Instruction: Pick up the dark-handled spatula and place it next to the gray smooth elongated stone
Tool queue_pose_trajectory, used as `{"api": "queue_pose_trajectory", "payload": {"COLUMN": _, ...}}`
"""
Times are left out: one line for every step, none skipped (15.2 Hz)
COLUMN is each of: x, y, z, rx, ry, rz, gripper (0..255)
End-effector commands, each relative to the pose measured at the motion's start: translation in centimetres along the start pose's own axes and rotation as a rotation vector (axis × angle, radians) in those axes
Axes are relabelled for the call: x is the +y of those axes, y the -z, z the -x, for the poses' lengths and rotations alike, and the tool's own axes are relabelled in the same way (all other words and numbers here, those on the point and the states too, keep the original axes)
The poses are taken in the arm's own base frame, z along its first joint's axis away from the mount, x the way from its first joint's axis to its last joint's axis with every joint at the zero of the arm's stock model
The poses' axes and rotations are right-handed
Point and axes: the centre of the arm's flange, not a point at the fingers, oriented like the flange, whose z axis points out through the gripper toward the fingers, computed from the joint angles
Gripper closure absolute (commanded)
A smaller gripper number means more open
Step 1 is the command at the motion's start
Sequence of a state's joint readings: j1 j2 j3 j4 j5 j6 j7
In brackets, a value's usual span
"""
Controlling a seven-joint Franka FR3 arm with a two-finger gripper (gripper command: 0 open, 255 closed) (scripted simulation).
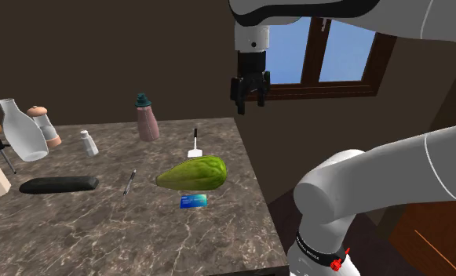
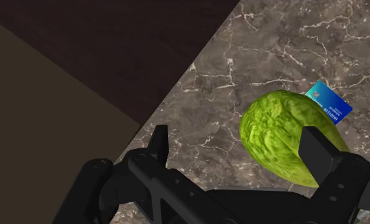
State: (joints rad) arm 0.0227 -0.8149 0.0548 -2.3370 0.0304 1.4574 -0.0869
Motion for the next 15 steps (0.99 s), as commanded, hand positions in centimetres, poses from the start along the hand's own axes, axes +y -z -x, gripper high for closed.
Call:
{"api": "queue_pose_trajectory", "payload": {"x": 0.0, "y": 0.0, "z": 0.0, "rx": 0.000, "ry": 0.000, "rz": 0.000, "gripper": 0}}
{"api": "queue_pose_trajectory", "payload": {"x": -0.3, "y": -0.7, "z": -1.1, "rx": 0.004, "ry": -0.021, "rz": 0.000, "gripper": 0}}
{"api": "queue_pose_trajectory", "payload": {"x": -0.5, "y": -1.3, "z": -2.1, "rx": 0.008, "ry": -0.042, "rz": 0.000, "gripper": 0}}
{"api": "queue_pose_trajectory", "payload": {"x": -0.7, "y": -2.0, "z": -3.2, "rx": 0.012, "ry": -0.063, "rz": 0.000, "gripper": 0}}
{"api": "queue_pose_trajectory", "payload": {"x": -0.9, "y": -2.6, "z": -4.2, "rx": 0.015, "ry": -0.083, "rz": 0.000, "gripper": 0}}
{"api": "queue_pose_trajectory", "payload": {"x": -1.0, "y": -3.3, "z": -5.3, "rx": 0.019, "ry": -0.104, "rz": -0.001, "gripper": 0}}
{"api": "queue_pose_trajectory", "payload": {"x": -1.2, "y": -3.9, "z": -6.4, "rx": 0.023, "ry": -0.125, "rz": -0.001, "gripper": 0}}
{"api": "queue_pose_trajectory", "payload": {"x": -1.3, "y": -4.6, "z": -7.5, "rx": 0.027, "ry": -0.146, "rz": -0.001, "gripper": 0}}
{"api": "queue_pose_trajectory", "payload": {"x": -1.4, "y": -5.2, "z": -8.6, "rx": 0.031, "ry": -0.167, "rz": -0.001, "gripper": 0}}
{"api": "queue_pose_trajectory", "payload": {"x": -1.5, "y": -5.9, "z": -9.7, "rx": 0.035, "ry": -0.188, "rz": -0.001, "gripper": 0}}
{"api": "queue_pose_trajectory", "payload": {"x": -1.5, "y": -6.5, "z": -10.8, "rx": 0.039, "ry": -0.208, "rz": -0.001, "gripper": 0}}
{"api": "queue_pose_trajectory", "payload": {"x": -1.6, "y": -7.1, "z": -11.9, "rx": 0.042, "ry": -0.229, "rz": -0.001, "gripper": 0}}
{"api": "queue_pose_trajectory", "payload": {"x": -1.6, "y": -7.7, "z": -13.0, "rx": 0.046, "ry": -0.250, "rz": -0.001, "gripper": 0}}
{"api": "queue_pose_trajectory", "payload": {"x": -1.5, "y": -8.3, "z": -14.1, "rx": 0.050, "ry": -0.271, "rz": -0.002, "gripper": 0}}
{"api": "queue_pose_trajectory", "payload": {"x": -1.5, "y": -9.0, "z": -15.2, "rx": 0.054, "ry": -0.292, "rz": -0.002, "gripper": 0}}
